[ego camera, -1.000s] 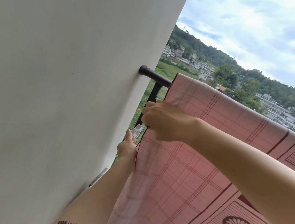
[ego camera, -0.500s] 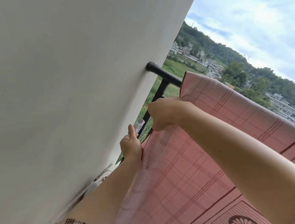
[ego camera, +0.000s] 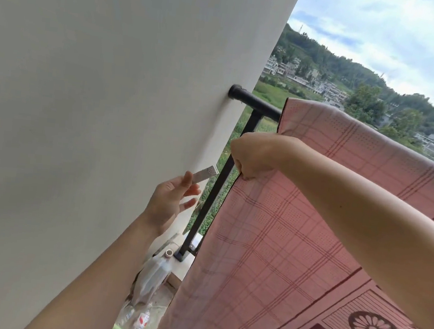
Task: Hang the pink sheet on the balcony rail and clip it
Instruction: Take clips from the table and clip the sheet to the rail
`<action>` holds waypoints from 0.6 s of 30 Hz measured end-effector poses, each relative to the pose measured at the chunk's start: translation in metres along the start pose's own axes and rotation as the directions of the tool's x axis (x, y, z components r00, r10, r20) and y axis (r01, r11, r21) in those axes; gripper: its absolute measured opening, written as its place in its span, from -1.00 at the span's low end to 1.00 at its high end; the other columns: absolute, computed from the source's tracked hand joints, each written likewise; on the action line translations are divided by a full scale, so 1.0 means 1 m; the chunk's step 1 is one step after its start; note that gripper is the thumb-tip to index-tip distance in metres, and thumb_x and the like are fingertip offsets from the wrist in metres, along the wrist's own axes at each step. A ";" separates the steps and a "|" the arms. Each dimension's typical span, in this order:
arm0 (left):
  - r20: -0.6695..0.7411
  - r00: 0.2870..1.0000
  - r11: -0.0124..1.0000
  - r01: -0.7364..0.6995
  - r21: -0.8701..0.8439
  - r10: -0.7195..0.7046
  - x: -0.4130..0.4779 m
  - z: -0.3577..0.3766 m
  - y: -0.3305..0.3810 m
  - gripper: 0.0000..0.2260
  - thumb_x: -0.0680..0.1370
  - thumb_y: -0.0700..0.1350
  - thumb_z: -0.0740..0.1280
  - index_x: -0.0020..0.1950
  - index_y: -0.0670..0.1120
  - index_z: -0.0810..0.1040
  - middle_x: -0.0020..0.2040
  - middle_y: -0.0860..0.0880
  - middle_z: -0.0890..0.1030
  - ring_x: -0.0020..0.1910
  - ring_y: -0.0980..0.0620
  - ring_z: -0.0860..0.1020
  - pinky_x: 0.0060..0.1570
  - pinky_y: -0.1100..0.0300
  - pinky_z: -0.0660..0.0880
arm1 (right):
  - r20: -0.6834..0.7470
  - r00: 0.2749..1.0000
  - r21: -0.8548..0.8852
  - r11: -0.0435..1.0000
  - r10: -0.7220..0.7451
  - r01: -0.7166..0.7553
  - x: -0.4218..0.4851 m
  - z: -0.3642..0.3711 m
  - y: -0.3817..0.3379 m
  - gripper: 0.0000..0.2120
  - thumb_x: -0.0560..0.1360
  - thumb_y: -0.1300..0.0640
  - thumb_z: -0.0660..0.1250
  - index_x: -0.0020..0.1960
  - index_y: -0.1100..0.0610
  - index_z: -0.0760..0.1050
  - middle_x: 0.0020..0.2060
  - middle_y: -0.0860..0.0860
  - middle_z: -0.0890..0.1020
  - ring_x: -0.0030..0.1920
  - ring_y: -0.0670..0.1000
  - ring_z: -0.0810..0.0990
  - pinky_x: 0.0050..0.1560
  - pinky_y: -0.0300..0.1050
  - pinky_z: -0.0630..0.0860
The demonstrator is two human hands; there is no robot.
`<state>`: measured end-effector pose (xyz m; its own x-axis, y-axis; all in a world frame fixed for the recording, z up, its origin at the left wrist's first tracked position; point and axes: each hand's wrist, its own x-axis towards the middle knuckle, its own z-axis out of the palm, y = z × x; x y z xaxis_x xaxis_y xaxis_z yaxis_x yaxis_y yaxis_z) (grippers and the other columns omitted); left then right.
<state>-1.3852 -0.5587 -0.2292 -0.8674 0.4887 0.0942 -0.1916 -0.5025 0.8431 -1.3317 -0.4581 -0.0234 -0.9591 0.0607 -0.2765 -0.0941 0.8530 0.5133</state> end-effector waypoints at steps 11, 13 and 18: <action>0.013 0.991 0.969 -0.133 0.210 0.133 -0.008 0.024 0.014 -0.68 0.35 0.09 0.38 -0.04 -0.09 0.68 -0.36 0.04 0.62 -0.27 0.08 0.54 -0.20 0.36 0.51 | -0.094 0.996 -0.012 1.000 0.008 -0.009 -0.006 0.007 -0.001 -0.71 0.44 0.27 0.27 -0.42 0.11 0.32 -0.44 0.00 0.37 -0.35 0.05 0.40 -0.33 -0.09 0.36; 0.041 0.988 0.955 -0.153 0.255 0.147 -0.007 0.027 0.014 -0.73 0.36 0.08 0.39 -0.07 -0.06 0.69 -0.34 0.01 0.62 -0.26 0.06 0.53 -0.18 0.31 0.52 | -0.104 0.995 -0.010 1.000 0.007 -0.008 -0.006 0.008 0.000 -0.71 0.43 0.30 0.25 -0.44 0.11 0.30 -0.45 0.00 0.35 -0.35 0.06 0.38 -0.35 -0.10 0.33; 0.130 0.976 0.844 -0.218 0.491 0.177 -0.007 0.027 0.010 -0.70 0.38 0.09 0.39 -0.03 -0.07 0.70 -0.33 0.05 0.58 -0.33 0.21 0.51 -0.23 0.40 0.45 | -0.137 0.991 -0.002 1.000 0.000 0.000 -0.005 0.011 0.001 -0.70 0.39 0.33 0.21 -0.46 0.11 0.28 -0.47 0.01 0.34 -0.36 0.08 0.38 -0.36 -0.09 0.34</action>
<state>-1.3684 -0.5483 -0.2069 -0.8204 0.4806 0.3096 0.2529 -0.1806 0.9505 -1.3238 -0.4519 -0.0308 -0.9866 -0.0115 -0.1625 -0.0947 0.8521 0.5147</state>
